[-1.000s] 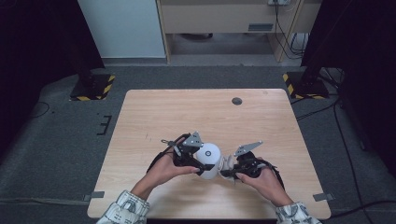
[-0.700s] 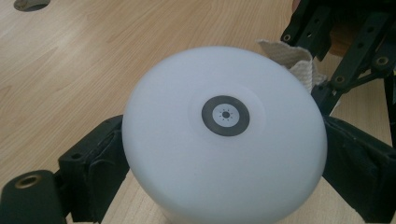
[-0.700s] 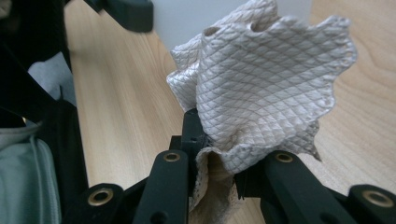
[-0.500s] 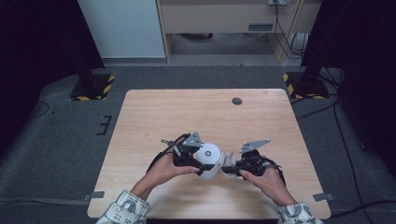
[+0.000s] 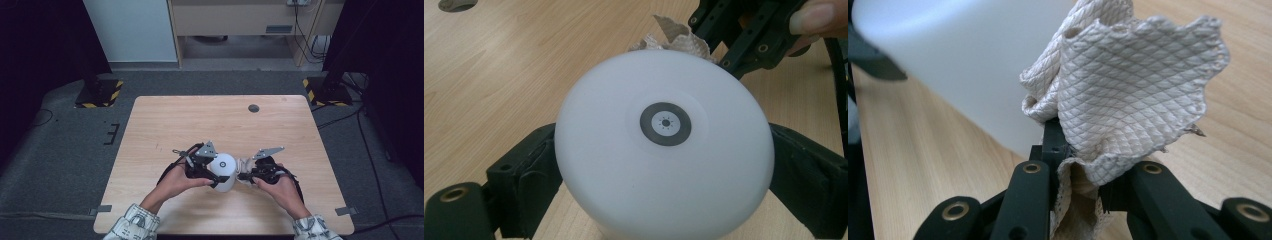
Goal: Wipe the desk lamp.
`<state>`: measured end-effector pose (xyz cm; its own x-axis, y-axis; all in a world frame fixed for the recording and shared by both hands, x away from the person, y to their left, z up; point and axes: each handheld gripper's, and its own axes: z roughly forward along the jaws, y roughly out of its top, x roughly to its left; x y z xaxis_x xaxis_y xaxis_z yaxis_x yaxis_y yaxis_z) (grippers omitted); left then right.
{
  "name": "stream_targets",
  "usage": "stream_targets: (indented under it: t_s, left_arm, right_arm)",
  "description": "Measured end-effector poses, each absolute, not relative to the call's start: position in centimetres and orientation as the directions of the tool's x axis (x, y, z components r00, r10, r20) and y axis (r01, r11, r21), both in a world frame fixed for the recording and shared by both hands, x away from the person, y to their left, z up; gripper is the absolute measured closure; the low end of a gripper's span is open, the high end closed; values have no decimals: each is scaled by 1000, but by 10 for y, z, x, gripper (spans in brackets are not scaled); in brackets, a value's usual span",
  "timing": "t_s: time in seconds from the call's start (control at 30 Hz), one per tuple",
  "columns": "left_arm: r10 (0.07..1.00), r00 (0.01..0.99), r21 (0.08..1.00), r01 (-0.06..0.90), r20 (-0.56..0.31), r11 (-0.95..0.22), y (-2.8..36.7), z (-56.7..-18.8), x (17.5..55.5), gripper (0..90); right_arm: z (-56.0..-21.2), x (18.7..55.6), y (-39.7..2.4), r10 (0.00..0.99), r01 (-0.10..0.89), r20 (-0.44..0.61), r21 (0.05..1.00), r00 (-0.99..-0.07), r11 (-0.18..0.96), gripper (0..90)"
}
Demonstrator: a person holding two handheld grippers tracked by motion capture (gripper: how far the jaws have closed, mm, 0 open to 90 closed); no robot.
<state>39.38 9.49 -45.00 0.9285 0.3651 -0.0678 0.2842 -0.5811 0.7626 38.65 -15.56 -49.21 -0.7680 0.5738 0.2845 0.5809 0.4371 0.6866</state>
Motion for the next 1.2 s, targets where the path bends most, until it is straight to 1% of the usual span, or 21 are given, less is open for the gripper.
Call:
stream_targets:
  t_s: [0.27, 0.37, 0.53, 0.63, 0.93, 1.2]
  left_arm:
    - [367, 928, 764, 286, -70, -578, 95, -450, 394, 79]
    - [365, 928, 764, 285, -69, -579, 95, -450, 394, 79]
    - [366, 928, 765, 286, -70, -577, 95, -450, 394, 79]
    - [366, 928, 766, 286, -71, -576, 95, -451, 394, 79]
    - [363, 929, 767, 285, -74, -574, 96, -451, 394, 78]
    - [363, 929, 767, 287, -75, -574, 96, -451, 395, 78]
  right_arm:
    - [-490, 375, -154, 509, 552, 291, 671, -810, 494, 771]
    - [-486, 369, -154, 476, 524, 286, 689, -832, 501, 771]
    - [-473, 362, -157, 439, 488, 286, 737, -852, 467, 771]
    - [-470, 360, -156, 412, 465, 280, 751, -867, 469, 771]
    - [-482, 357, -144, 400, 454, 258, 704, -880, 546, 771]
    - [-488, 349, -126, 348, 421, 254, 693, -902, 585, 770]
